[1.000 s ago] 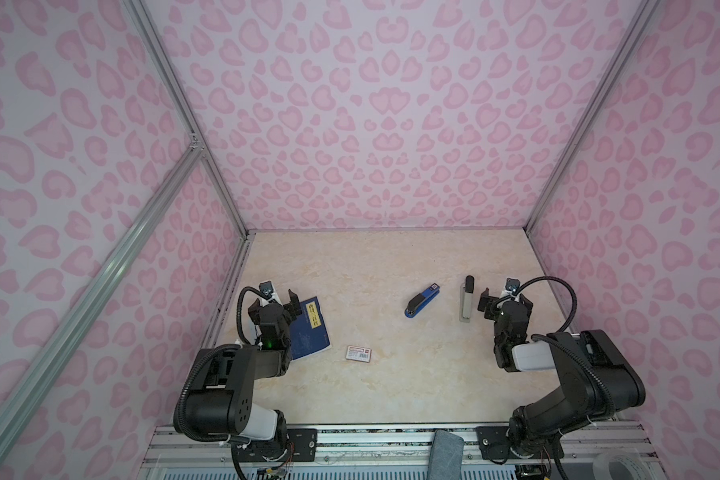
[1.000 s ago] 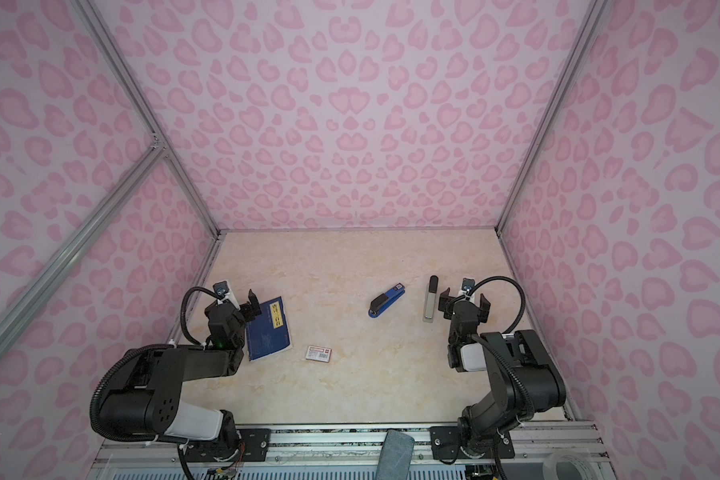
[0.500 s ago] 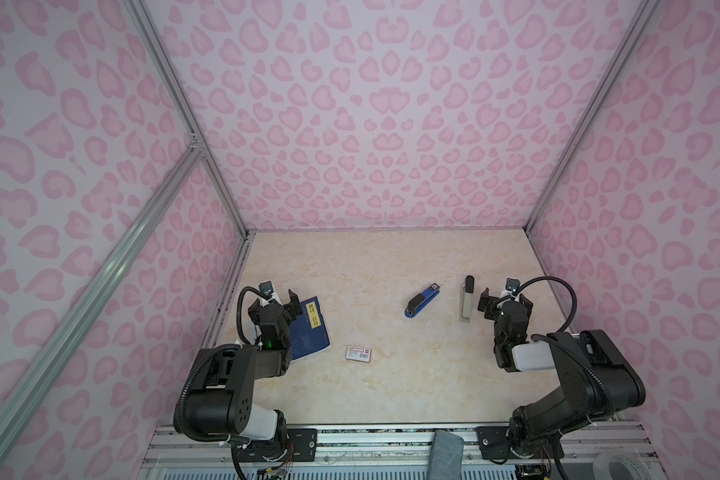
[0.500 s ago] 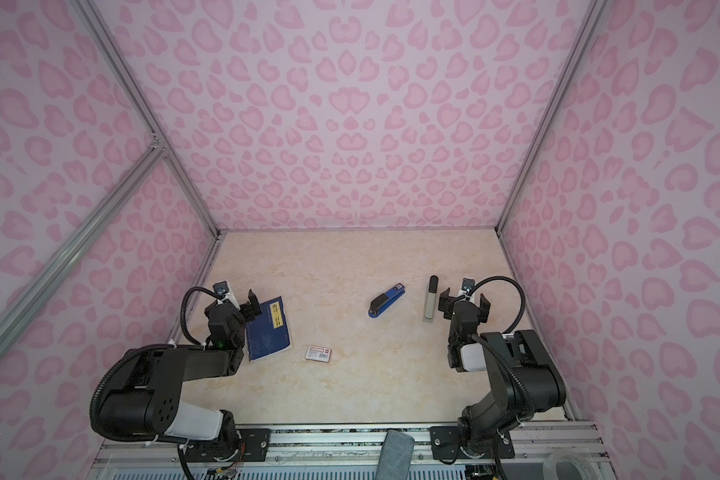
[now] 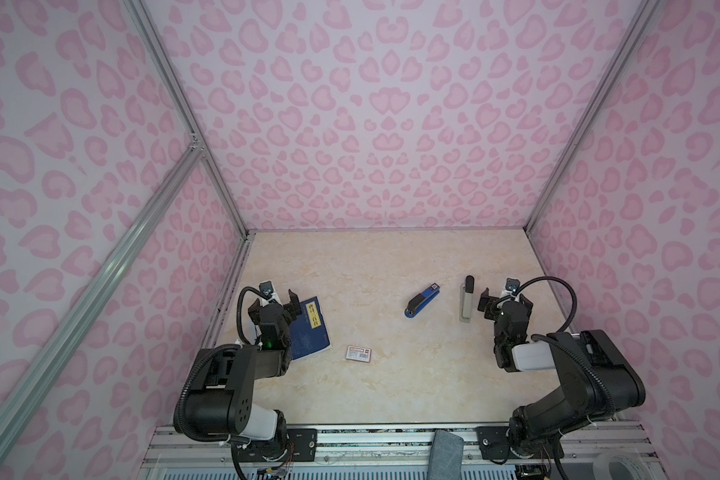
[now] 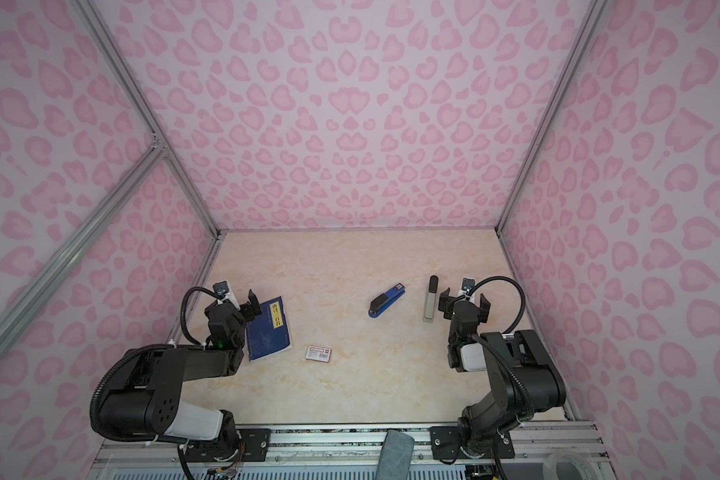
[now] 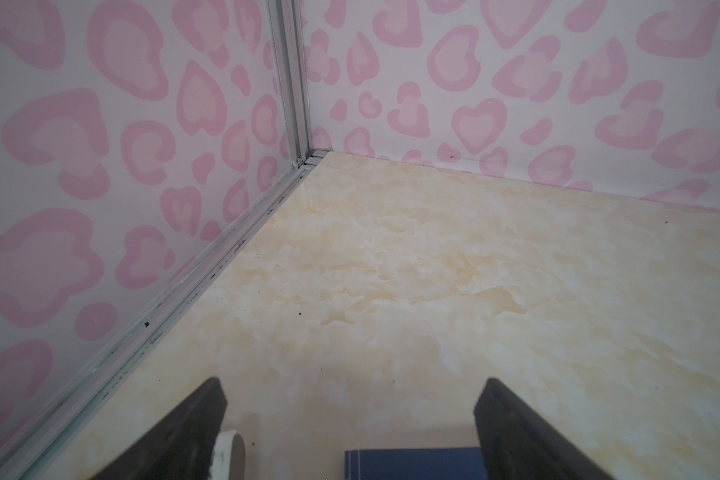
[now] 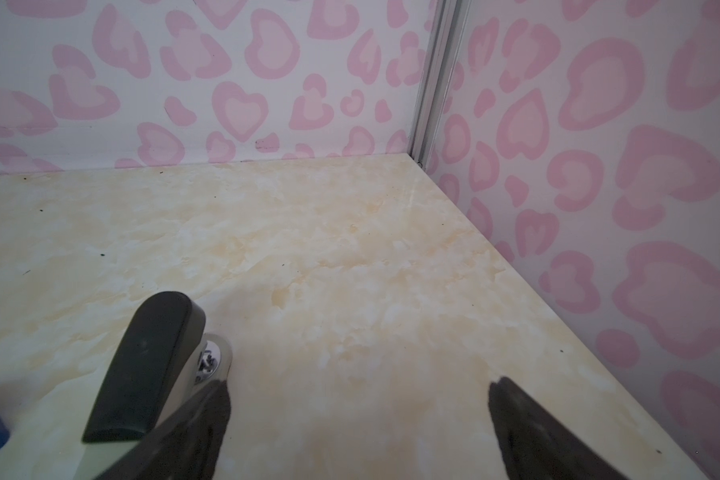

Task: Load the staples into the stapler

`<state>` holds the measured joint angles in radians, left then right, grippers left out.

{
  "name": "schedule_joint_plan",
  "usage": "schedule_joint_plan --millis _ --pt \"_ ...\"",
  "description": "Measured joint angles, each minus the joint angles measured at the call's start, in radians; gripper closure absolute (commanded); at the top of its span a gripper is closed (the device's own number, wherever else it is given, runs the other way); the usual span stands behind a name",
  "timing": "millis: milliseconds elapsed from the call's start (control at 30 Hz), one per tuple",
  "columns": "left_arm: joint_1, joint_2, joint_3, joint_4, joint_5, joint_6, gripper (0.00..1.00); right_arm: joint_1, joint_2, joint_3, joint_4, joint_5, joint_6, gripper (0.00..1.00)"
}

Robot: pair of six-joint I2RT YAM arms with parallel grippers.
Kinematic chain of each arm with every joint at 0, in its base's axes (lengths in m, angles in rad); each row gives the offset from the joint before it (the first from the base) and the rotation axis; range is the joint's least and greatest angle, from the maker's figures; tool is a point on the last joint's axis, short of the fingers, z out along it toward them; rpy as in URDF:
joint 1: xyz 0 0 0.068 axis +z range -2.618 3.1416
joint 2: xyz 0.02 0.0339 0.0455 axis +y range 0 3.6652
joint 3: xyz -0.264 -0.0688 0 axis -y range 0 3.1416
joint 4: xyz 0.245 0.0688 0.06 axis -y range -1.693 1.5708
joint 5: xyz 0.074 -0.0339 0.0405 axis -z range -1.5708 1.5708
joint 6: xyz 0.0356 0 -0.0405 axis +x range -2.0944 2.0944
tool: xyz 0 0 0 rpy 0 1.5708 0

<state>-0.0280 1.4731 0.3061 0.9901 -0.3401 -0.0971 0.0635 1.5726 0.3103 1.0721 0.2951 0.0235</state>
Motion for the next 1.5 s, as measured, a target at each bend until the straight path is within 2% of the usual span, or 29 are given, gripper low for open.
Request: schedule_joint_plan --millis 333,467,633,700,767,800,833,867,933,967,1067,1233,1400,1500 --pt "0.0 -0.006 0.0 -0.003 0.0 0.0 0.03 0.004 -0.022 -0.006 -0.006 0.002 0.0 0.0" --pt "-0.015 -0.04 0.039 -0.064 -0.011 0.005 0.03 0.019 -0.123 -0.013 -0.032 0.014 -0.003 0.0" --pt "-0.042 -0.159 0.174 -0.268 -0.07 0.01 0.03 0.064 -0.293 0.006 -0.169 0.039 -0.014 0.0" --pt "-0.042 -0.205 0.22 -0.347 -0.079 -0.016 0.03 0.052 -0.377 0.029 -0.249 0.036 0.034 0.0" --pt "-0.041 -0.241 0.278 -0.454 -0.081 -0.096 0.03 0.023 -0.472 0.04 -0.336 0.014 0.143 0.0" --pt "-0.039 -0.254 0.31 -0.518 -0.088 -0.161 0.03 0.001 -0.524 0.043 -0.401 0.011 0.231 0.07" --pt "-0.032 -0.264 0.346 -0.589 -0.079 -0.226 0.0 -0.03 -0.578 0.043 -0.461 0.006 0.322 0.25" --pt "-0.022 -0.268 0.374 -0.641 -0.063 -0.277 0.07 -0.073 -0.627 0.032 -0.491 -0.027 0.399 0.34" --pt "-0.01 -0.268 0.417 -0.732 0.003 -0.359 0.17 -0.139 -0.696 0.013 -0.545 -0.113 0.525 0.32" --pt "-0.011 -0.263 0.435 -0.773 0.051 -0.383 0.17 -0.154 -0.723 0.014 -0.591 -0.156 0.571 0.28" --pt "-0.053 -0.242 0.465 -0.865 0.204 -0.43 0.11 -0.164 -0.785 0.08 -0.748 -0.257 0.623 0.26" --pt "-0.217 -0.197 0.476 -0.949 0.365 -0.46 0.1 -0.15 -0.779 0.163 -0.941 -0.436 0.637 0.31" --pt "-0.38 -0.097 0.543 -0.99 0.434 -0.457 0.23 -0.038 -0.753 0.164 -1.113 -0.504 0.611 0.34" --pt "-0.46 -0.032 0.589 -1.002 0.457 -0.436 0.24 0.044 -0.727 0.174 -1.183 -0.504 0.595 0.33"
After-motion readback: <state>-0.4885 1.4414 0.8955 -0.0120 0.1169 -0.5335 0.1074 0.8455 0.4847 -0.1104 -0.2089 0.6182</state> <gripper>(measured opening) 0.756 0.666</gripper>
